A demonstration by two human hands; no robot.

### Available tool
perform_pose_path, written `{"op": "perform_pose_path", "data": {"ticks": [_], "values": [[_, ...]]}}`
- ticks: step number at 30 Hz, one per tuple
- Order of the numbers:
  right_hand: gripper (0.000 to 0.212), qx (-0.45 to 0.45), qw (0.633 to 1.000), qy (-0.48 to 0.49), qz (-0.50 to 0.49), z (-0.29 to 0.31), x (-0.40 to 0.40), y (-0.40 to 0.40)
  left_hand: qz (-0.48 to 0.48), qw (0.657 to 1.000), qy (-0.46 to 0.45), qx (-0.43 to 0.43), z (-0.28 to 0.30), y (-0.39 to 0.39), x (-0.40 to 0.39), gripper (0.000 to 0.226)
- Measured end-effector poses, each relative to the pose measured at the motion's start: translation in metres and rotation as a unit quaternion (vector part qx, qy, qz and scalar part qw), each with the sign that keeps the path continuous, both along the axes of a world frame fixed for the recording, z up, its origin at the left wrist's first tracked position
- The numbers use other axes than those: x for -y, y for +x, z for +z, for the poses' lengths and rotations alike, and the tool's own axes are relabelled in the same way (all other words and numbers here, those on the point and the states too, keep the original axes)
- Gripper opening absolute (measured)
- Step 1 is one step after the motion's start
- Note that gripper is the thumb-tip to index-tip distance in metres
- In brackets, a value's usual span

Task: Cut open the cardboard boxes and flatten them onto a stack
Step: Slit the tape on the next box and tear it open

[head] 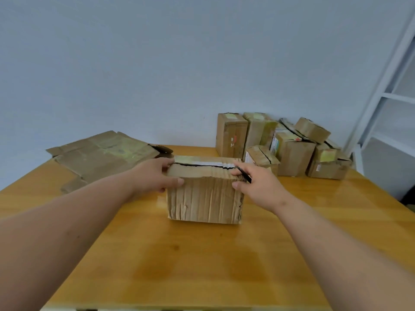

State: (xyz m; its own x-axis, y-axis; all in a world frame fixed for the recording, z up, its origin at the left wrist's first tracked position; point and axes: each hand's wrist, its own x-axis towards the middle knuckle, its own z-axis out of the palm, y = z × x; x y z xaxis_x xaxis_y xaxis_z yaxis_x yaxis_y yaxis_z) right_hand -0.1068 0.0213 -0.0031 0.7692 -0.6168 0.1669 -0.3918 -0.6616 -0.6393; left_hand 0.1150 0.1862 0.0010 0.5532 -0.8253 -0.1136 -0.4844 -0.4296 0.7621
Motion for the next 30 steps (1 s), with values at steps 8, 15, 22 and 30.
{"op": "perform_pose_path", "data": {"ticks": [8, 15, 22, 30], "values": [[0.048, 0.026, 0.997, -0.046, -0.063, -0.009, -0.018, -0.026, 0.004, 0.999, -0.042, -0.026, 0.005, -0.036, -0.026, 0.068], [0.033, 0.025, 0.998, -0.014, -0.061, -0.019, -0.024, -0.031, 0.156, 0.982, -0.012, -0.104, -0.016, -0.033, -0.039, 0.064], [0.035, 0.035, 0.997, 0.011, -0.063, -0.016, -0.023, -0.026, 0.207, 0.953, 0.020, -0.219, -0.050, -0.035, -0.032, 0.065], [0.036, 0.042, 0.998, 0.009, -0.054, -0.018, -0.018, -0.026, 0.236, 0.899, -0.032, -0.367, -0.050, -0.033, -0.018, 0.053]]}}
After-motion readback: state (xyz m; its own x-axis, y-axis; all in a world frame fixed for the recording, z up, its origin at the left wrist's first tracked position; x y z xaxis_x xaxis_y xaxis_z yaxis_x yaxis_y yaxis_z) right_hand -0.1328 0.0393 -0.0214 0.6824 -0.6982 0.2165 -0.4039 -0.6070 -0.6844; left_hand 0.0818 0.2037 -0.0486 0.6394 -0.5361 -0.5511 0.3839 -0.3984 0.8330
